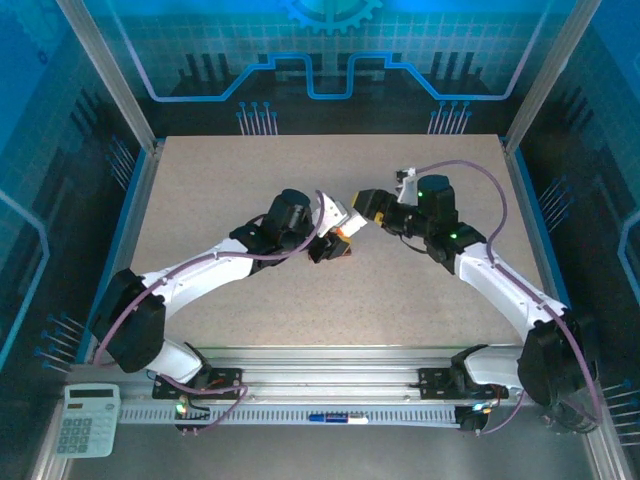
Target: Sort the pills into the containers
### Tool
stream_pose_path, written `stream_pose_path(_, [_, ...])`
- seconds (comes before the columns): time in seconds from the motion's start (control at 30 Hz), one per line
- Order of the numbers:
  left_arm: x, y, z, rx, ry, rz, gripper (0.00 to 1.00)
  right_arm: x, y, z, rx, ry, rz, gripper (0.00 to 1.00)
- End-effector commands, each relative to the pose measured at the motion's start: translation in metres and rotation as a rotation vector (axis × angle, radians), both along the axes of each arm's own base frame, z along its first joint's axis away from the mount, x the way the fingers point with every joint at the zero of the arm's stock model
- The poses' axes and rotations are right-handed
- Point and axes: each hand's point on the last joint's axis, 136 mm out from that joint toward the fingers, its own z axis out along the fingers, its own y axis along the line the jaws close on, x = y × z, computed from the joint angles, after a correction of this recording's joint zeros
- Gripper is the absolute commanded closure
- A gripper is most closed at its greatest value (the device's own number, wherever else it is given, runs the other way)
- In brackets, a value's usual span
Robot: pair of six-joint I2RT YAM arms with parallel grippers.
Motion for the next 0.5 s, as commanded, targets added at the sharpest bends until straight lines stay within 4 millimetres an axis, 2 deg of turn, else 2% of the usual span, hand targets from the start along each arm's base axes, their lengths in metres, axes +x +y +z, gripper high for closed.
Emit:
stream_pose_path(0.0, [0.005, -0.005, 0.016, -0.003, -0.058, -0.004, 1.0, 0.002, 0.008, 0.002, -0.011, 0.009, -0.001, 0.25])
stream_pose_path(0.1, [0.005, -0.006, 0.016, -0.001, -0.059, -0.002, 1.0, 0.001, 0.012, 0.0, -0.005, 0.012, 0.011, 0.31])
stream_pose_path(0.23, [0.006, -0.005, 0.017, -0.01, -0.063, 0.006, 1.0, -0.002, 0.014, -0.002, -0.003, 0.004, 0.028, 0.54])
stream_pose_path(0.3, [0.006, -0.004, 0.018, -0.018, -0.063, 0.012, 1.0, -0.003, 0.014, -0.003, -0.004, -0.012, 0.037, 0.6])
stream_pose_path(0.4, [0.005, -0.005, 0.021, -0.039, -0.056, 0.011, 1.0, -0.005, 0.015, 0.005, 0.005, -0.101, 0.08, 0.63])
stream_pose_path(0.43, [0.003, -0.005, 0.024, -0.053, -0.05, 0.006, 1.0, -0.007, 0.014, -0.003, -0.012, -0.125, 0.103, 0.63])
stream_pose_path(0.47, [0.002, -0.005, 0.027, -0.072, -0.042, 0.002, 1.0, -0.008, 0.013, -0.003, -0.02, -0.163, 0.125, 0.63])
